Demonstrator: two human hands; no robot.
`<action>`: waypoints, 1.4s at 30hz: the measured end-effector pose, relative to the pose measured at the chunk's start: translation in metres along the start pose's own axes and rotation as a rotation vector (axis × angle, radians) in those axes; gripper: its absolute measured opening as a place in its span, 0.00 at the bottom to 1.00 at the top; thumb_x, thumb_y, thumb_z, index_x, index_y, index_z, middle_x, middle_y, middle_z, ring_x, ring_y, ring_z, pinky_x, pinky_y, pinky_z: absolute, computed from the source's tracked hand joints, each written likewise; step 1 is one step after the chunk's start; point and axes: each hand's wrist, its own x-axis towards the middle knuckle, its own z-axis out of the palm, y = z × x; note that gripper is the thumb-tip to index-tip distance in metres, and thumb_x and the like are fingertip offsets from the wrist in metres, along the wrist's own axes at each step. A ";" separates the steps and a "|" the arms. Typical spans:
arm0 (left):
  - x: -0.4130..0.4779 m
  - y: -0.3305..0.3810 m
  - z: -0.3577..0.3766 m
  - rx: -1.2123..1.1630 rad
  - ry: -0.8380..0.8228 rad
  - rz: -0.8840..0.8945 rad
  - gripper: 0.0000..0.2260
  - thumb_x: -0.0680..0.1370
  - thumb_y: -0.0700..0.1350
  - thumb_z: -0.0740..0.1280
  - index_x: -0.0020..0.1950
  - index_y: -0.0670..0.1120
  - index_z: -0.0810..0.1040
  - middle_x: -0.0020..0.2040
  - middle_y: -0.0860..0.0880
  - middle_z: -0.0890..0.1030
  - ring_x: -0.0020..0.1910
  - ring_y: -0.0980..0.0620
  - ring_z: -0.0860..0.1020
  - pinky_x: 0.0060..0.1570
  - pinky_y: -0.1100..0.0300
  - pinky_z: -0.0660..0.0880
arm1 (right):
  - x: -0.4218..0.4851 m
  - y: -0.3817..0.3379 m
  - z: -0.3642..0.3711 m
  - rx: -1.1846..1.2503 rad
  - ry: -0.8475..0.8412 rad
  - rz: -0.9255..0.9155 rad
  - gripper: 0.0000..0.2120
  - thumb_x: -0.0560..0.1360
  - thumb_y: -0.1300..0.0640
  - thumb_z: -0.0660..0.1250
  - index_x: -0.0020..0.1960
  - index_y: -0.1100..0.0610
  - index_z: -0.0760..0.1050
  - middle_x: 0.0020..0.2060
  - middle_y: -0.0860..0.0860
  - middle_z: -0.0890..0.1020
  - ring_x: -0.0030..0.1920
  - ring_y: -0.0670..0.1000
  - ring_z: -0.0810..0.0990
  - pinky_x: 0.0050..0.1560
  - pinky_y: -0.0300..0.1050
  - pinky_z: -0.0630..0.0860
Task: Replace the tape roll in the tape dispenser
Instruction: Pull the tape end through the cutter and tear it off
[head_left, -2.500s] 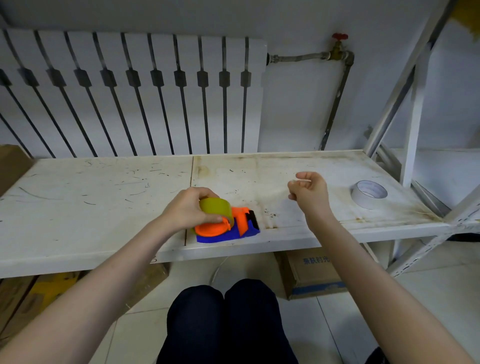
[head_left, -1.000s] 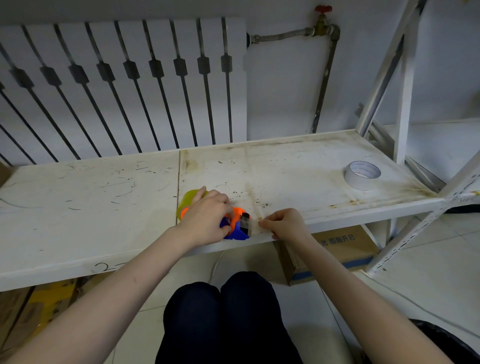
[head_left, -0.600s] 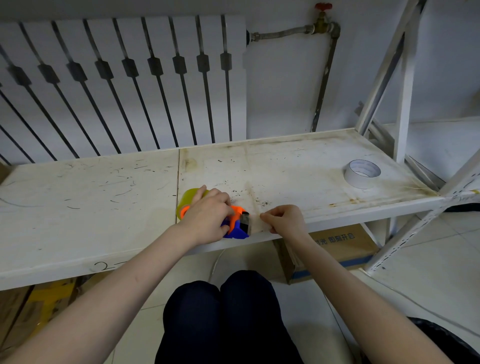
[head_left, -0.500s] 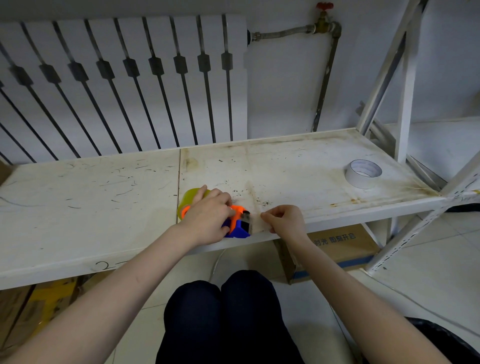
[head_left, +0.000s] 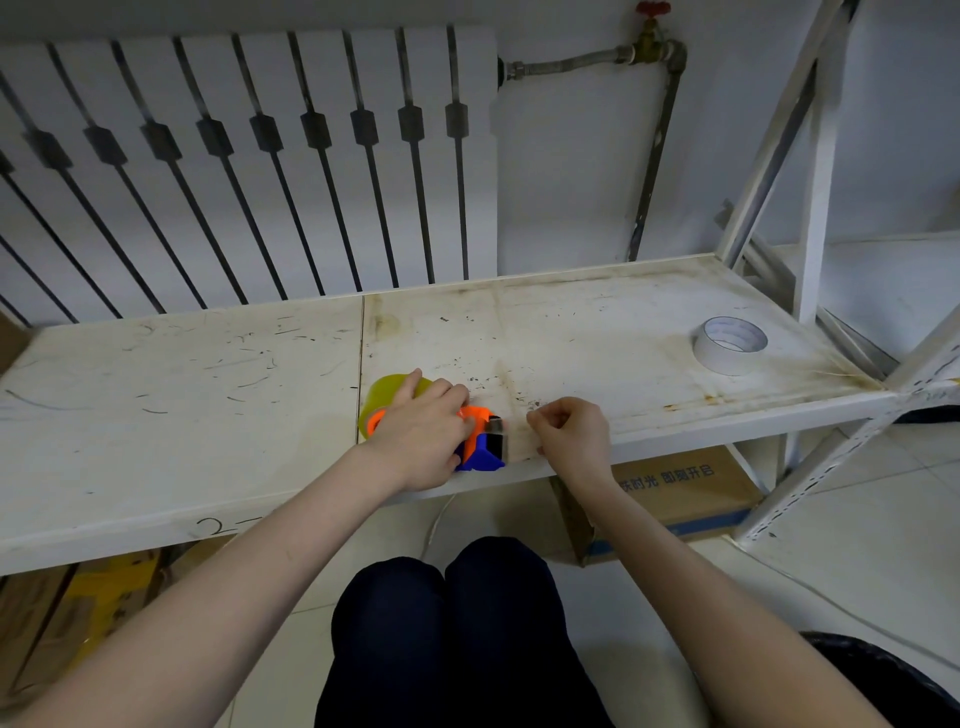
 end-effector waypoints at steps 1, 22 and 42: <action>-0.001 0.001 -0.001 0.016 -0.005 -0.003 0.18 0.74 0.51 0.63 0.63 0.49 0.74 0.66 0.47 0.69 0.67 0.46 0.65 0.72 0.40 0.50 | 0.001 0.001 0.002 0.010 0.012 -0.001 0.05 0.73 0.57 0.69 0.41 0.58 0.79 0.34 0.51 0.80 0.39 0.53 0.81 0.45 0.58 0.82; 0.003 0.016 0.010 0.352 -0.093 -0.040 0.34 0.77 0.50 0.61 0.77 0.44 0.47 0.76 0.41 0.53 0.74 0.42 0.54 0.70 0.34 0.50 | 0.015 -0.005 0.020 -0.011 0.093 0.066 0.06 0.76 0.56 0.65 0.48 0.58 0.76 0.36 0.45 0.76 0.42 0.52 0.80 0.46 0.49 0.78; 0.044 0.019 -0.021 0.007 -0.060 -0.148 0.31 0.64 0.68 0.66 0.56 0.47 0.74 0.52 0.47 0.79 0.55 0.45 0.75 0.57 0.48 0.63 | -0.003 0.014 0.005 0.104 0.034 0.024 0.10 0.76 0.58 0.66 0.55 0.60 0.75 0.43 0.58 0.80 0.38 0.53 0.81 0.43 0.47 0.81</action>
